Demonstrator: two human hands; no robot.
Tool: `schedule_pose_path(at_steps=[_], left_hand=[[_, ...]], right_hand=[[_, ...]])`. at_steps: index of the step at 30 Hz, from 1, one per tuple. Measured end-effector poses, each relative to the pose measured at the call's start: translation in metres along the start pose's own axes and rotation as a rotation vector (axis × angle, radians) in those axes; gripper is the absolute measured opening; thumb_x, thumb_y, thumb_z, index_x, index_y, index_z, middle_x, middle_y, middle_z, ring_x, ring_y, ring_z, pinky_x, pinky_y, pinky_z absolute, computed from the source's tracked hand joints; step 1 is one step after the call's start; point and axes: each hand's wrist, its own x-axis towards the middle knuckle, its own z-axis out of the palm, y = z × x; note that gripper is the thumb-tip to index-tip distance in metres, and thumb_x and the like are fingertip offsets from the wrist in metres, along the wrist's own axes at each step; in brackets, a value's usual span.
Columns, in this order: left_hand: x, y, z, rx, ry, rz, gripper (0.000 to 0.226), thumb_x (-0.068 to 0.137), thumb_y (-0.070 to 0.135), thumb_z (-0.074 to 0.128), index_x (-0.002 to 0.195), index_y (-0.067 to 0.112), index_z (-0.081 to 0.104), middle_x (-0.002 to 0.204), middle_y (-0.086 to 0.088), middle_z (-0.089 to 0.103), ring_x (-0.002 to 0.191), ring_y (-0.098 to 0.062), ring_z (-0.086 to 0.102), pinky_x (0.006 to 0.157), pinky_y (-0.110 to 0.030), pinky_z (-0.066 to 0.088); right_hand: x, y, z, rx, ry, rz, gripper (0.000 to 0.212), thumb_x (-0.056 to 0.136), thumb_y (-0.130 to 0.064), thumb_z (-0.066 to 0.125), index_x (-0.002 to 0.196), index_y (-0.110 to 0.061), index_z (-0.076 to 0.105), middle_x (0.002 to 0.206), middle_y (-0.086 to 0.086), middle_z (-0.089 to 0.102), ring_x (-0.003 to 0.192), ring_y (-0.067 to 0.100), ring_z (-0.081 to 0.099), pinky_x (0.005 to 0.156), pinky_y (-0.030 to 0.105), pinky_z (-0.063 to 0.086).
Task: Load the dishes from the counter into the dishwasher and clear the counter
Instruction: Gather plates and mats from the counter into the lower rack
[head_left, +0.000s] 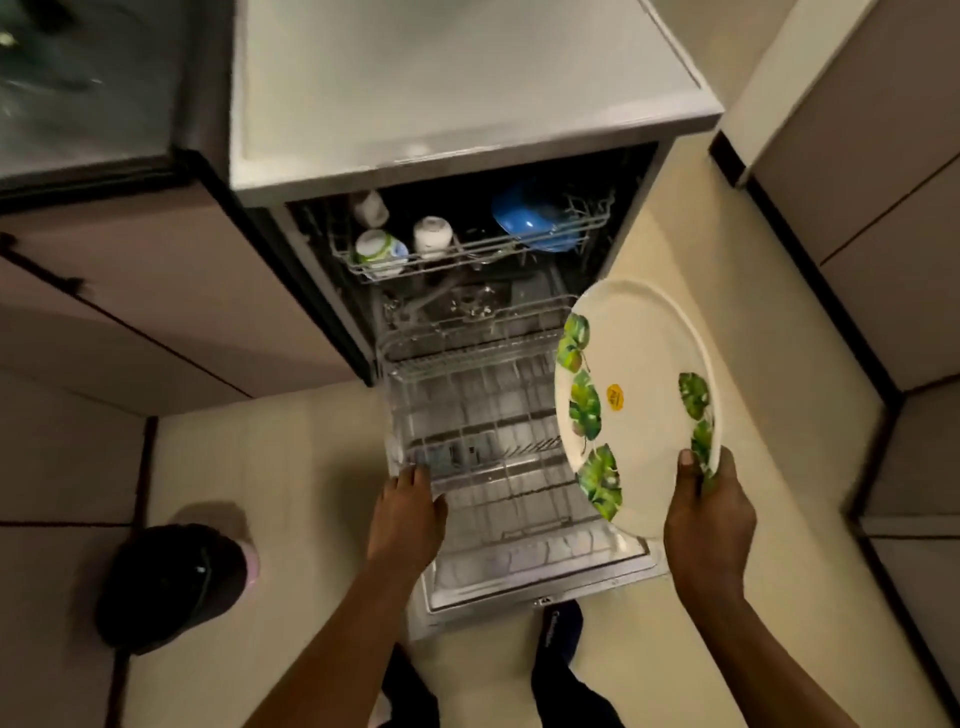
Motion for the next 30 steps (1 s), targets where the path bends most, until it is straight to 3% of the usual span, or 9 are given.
schedule_pose_path(at_steps=[2,6,10,14,19,22,24,27,30], left_hand=[[0.031,0.022,0.024,-0.007,-0.017,0.037,0.052,0.097,0.031,0.051,0.142,0.008,0.04,0.142,-0.014,0.047,0.126,-0.033,0.046,0.103,-0.04,0.04],[0.104,0.048,0.07,0.011,-0.032,0.085,0.057,0.098,0.034,0.05,0.147,0.011,0.033,0.149,-0.012,0.04,0.134,-0.03,0.038,0.108,-0.039,0.035],[0.187,0.053,0.12,0.006,-0.064,0.083,0.066,0.101,0.039,0.041,0.155,0.015,0.011,0.162,-0.005,0.012,0.148,-0.024,0.014,0.117,-0.039,0.02],[0.273,0.049,0.167,-0.004,-0.002,0.15,0.072,0.1,0.038,0.045,0.155,0.014,0.005,0.163,-0.006,0.002,0.149,-0.023,0.003,0.121,-0.038,0.011],[0.343,0.042,0.206,0.125,-0.038,0.178,0.079,0.099,0.046,0.043,0.155,0.01,0.0,0.162,-0.009,-0.005,0.149,-0.028,-0.005,0.121,-0.042,0.003],[0.365,0.034,0.223,0.172,-0.054,0.159,0.079,0.098,0.048,0.042,0.155,0.01,0.003,0.162,-0.01,-0.002,0.149,-0.028,-0.002,0.121,-0.042,0.0],[0.372,0.027,0.231,0.271,-0.024,0.203,0.074,0.097,0.049,0.044,0.154,0.011,0.016,0.161,-0.011,0.011,0.148,-0.028,0.008,0.12,-0.045,0.004],[0.37,0.021,0.244,0.466,0.021,0.273,0.073,0.092,0.058,0.046,0.149,0.017,0.028,0.156,-0.012,0.017,0.144,-0.033,0.015,0.118,-0.05,0.01],[0.37,0.019,0.25,0.514,0.048,0.286,0.079,0.087,0.066,0.047,0.148,0.019,0.031,0.152,-0.014,0.02,0.139,-0.036,0.022,0.115,-0.053,0.017]], right_hand=[[0.033,0.024,0.011,-0.035,0.045,-0.025,0.027,0.103,-0.024,0.041,0.114,-0.003,0.054,0.089,0.019,0.064,0.071,0.03,0.053,0.066,0.034,0.04],[0.084,0.066,0.051,-0.084,0.106,-0.076,0.026,0.103,-0.023,0.042,0.117,-0.003,0.053,0.089,0.018,0.065,0.073,0.037,0.058,0.064,0.04,0.047],[0.12,0.105,0.104,-0.072,0.162,-0.102,0.025,0.103,-0.023,0.043,0.114,-0.003,0.053,0.084,0.015,0.061,0.069,0.035,0.056,0.06,0.04,0.045],[0.148,0.136,0.16,-0.015,0.19,-0.145,0.027,0.103,-0.028,0.041,0.118,-0.008,0.052,0.087,0.008,0.06,0.072,0.029,0.057,0.063,0.046,0.05],[0.17,0.163,0.21,-0.008,0.242,-0.213,0.03,0.104,-0.028,0.04,0.122,-0.008,0.052,0.084,0.002,0.055,0.066,0.02,0.049,0.057,0.031,0.038],[0.182,0.177,0.232,0.012,0.279,-0.206,0.029,0.103,-0.026,0.04,0.118,-0.006,0.053,0.083,0.003,0.054,0.065,0.019,0.047,0.057,0.028,0.034],[0.19,0.183,0.244,0.004,0.303,-0.205,0.027,0.103,-0.024,0.04,0.113,-0.003,0.054,0.08,0.003,0.052,0.063,0.019,0.044,0.057,0.028,0.03],[0.2,0.186,0.259,0.002,0.331,-0.208,0.027,0.102,-0.022,0.039,0.111,-0.001,0.053,0.079,0.003,0.051,0.063,0.02,0.043,0.055,0.032,0.034],[0.209,0.182,0.27,-0.015,0.339,-0.223,0.026,0.102,-0.022,0.038,0.112,-0.003,0.053,0.081,0.004,0.054,0.065,0.019,0.046,0.055,0.033,0.038]])
